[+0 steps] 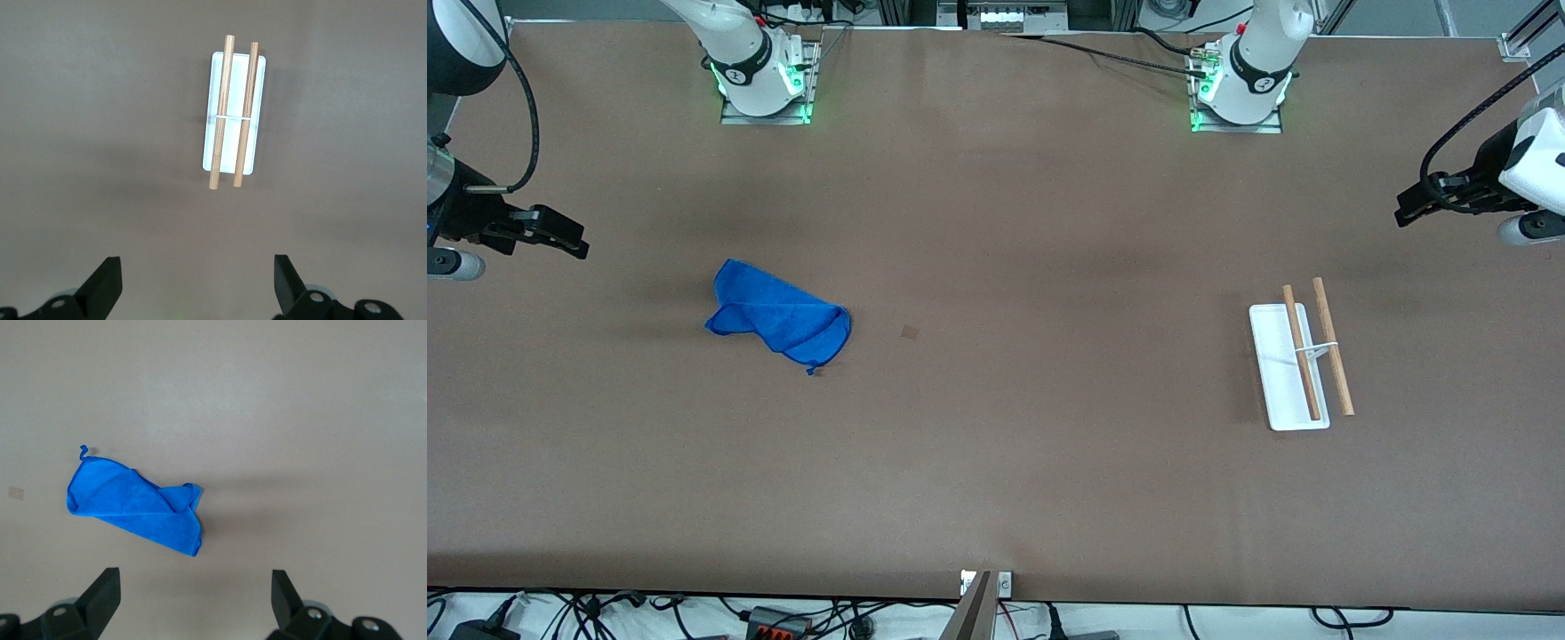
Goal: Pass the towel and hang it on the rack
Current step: 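Move the right gripper down over the blue towel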
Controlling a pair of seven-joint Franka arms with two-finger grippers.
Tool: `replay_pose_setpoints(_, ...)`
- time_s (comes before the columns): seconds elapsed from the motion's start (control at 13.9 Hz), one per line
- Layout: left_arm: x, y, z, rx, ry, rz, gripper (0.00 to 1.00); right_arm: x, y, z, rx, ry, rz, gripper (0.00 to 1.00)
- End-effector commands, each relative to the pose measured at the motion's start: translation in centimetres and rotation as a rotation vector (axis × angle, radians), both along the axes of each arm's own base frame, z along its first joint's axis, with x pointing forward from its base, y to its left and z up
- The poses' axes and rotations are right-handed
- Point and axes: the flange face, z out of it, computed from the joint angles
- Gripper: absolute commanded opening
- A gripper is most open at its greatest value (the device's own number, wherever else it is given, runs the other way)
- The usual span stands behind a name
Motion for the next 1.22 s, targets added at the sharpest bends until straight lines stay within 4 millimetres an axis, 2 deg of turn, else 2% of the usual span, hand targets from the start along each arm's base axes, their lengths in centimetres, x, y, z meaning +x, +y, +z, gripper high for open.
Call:
replay_pose_setpoints(0.0,0.1,-0.1,0.6,-0.016,0.002,0.0,1.0,-0.8,0.0,0.2,0.004,-0.006,0.006,1.0)
replay_pose_setpoints(0.36,0.1,-0.1,0.6,-0.018,0.002,0.0,1.0,-0.6,0.2,-0.4,0.0,0.012,0.015,1.0)
replay_pose_setpoints(0.43,0.1,-0.1,0.6,-0.018,0.004,0.0,1.0,-0.4,0.6,-1.1,0.0,0.034,0.027,1.0)
replay_pose_setpoints(0.58,0.1,-0.1,0.6,-0.017,0.001,0.0,1.0,0.5,3.0,-3.0,-0.001,0.06,0.072,1.0)
replay_pose_setpoints(0.79,0.1,-0.2,0.6,-0.016,0.001,-0.002,1.0,2.1,6.6,-6.9,-0.006,0.098,0.131,1.0)
replay_pose_setpoints(0.86,0.1,-0.3,0.6,-0.017,0.001,-0.003,1.0,2.8,7.4,-9.0,-0.007,0.11,0.134,1.0)
replay_pose_setpoints(1.15,0.1,-0.1,0.6,-0.018,0.002,0.0,1.0,4.7,13.5,-16.6,0.004,0.137,0.21,1.0)
